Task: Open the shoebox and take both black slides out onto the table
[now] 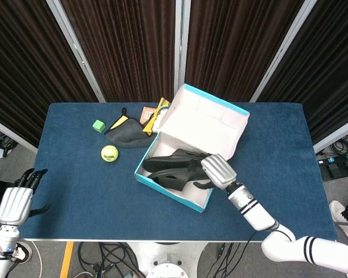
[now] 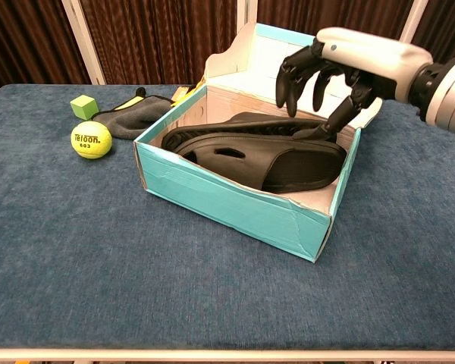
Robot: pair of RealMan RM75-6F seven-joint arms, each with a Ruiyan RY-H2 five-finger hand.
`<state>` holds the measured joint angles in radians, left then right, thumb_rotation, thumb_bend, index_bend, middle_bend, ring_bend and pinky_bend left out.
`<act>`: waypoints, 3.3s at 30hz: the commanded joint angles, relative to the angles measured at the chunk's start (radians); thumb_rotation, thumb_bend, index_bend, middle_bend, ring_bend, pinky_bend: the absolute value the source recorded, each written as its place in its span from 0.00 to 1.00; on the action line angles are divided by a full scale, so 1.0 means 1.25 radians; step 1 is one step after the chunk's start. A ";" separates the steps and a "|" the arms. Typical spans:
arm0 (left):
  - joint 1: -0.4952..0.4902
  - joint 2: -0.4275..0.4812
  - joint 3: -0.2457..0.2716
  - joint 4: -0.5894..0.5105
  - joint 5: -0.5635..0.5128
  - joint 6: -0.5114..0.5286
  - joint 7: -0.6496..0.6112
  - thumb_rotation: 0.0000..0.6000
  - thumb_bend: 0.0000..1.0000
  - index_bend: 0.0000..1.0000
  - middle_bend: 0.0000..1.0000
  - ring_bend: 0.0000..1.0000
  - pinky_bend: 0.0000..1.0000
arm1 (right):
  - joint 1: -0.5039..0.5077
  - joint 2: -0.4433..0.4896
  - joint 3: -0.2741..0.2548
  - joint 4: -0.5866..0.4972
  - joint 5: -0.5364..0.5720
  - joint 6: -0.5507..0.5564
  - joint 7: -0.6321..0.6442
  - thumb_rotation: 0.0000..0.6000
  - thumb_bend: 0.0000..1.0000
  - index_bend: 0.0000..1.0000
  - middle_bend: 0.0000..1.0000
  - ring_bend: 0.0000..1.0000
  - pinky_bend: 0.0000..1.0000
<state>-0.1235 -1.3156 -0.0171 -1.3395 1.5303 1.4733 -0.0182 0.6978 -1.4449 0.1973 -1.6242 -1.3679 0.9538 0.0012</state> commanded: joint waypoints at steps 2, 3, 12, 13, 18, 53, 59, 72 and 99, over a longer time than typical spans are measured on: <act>0.003 0.000 -0.001 0.002 -0.005 0.001 -0.003 1.00 0.00 0.12 0.17 0.11 0.34 | 0.007 -0.006 -0.014 -0.012 0.032 -0.025 -0.028 1.00 0.08 0.31 0.38 0.21 0.32; 0.004 -0.001 -0.002 0.001 -0.007 0.000 -0.001 1.00 0.00 0.12 0.17 0.11 0.34 | 0.008 -0.006 -0.016 -0.015 0.038 -0.029 -0.034 1.00 0.08 0.29 0.36 0.20 0.32; 0.004 -0.003 -0.003 0.003 -0.009 -0.002 -0.004 1.00 0.00 0.12 0.17 0.11 0.34 | 0.006 0.002 -0.035 -0.031 0.093 -0.044 -0.086 1.00 0.07 0.25 0.32 0.17 0.31; 0.004 -0.004 -0.002 0.004 -0.008 -0.002 -0.004 1.00 0.00 0.12 0.17 0.11 0.34 | 0.006 0.003 -0.036 -0.032 0.098 -0.042 -0.096 1.00 0.07 0.25 0.32 0.17 0.31; 0.004 -0.004 -0.003 0.005 -0.009 -0.002 -0.005 1.00 0.00 0.12 0.17 0.11 0.34 | 0.001 0.000 -0.035 -0.031 0.117 -0.020 -0.131 1.00 0.07 0.24 0.29 0.15 0.31; 0.005 -0.009 -0.003 0.019 -0.009 -0.005 -0.024 1.00 0.00 0.12 0.17 0.11 0.34 | 0.011 -0.002 -0.021 -0.036 0.169 -0.006 -0.167 1.00 0.07 0.42 0.48 0.34 0.35; 0.005 -0.008 -0.003 0.018 -0.010 -0.007 -0.025 1.00 0.00 0.14 0.17 0.11 0.34 | 0.014 -0.005 -0.021 -0.040 0.179 -0.012 -0.165 1.00 0.08 0.38 0.36 0.33 0.40; 0.006 -0.010 -0.002 0.024 -0.010 -0.007 -0.027 1.00 0.00 0.14 0.17 0.11 0.34 | 0.032 -0.031 -0.016 -0.004 0.206 -0.017 -0.195 1.00 0.09 0.35 0.35 0.34 0.43; 0.010 -0.016 0.000 0.045 -0.008 -0.003 -0.043 1.00 0.00 0.14 0.17 0.11 0.34 | 0.064 -0.130 -0.024 0.073 0.263 -0.008 -0.289 1.00 0.15 0.37 0.37 0.33 0.43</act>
<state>-0.1106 -1.3358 -0.0170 -1.2837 1.5198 1.4694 -0.0720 0.7772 -1.6048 0.1676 -1.5352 -1.0402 0.9414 -0.3585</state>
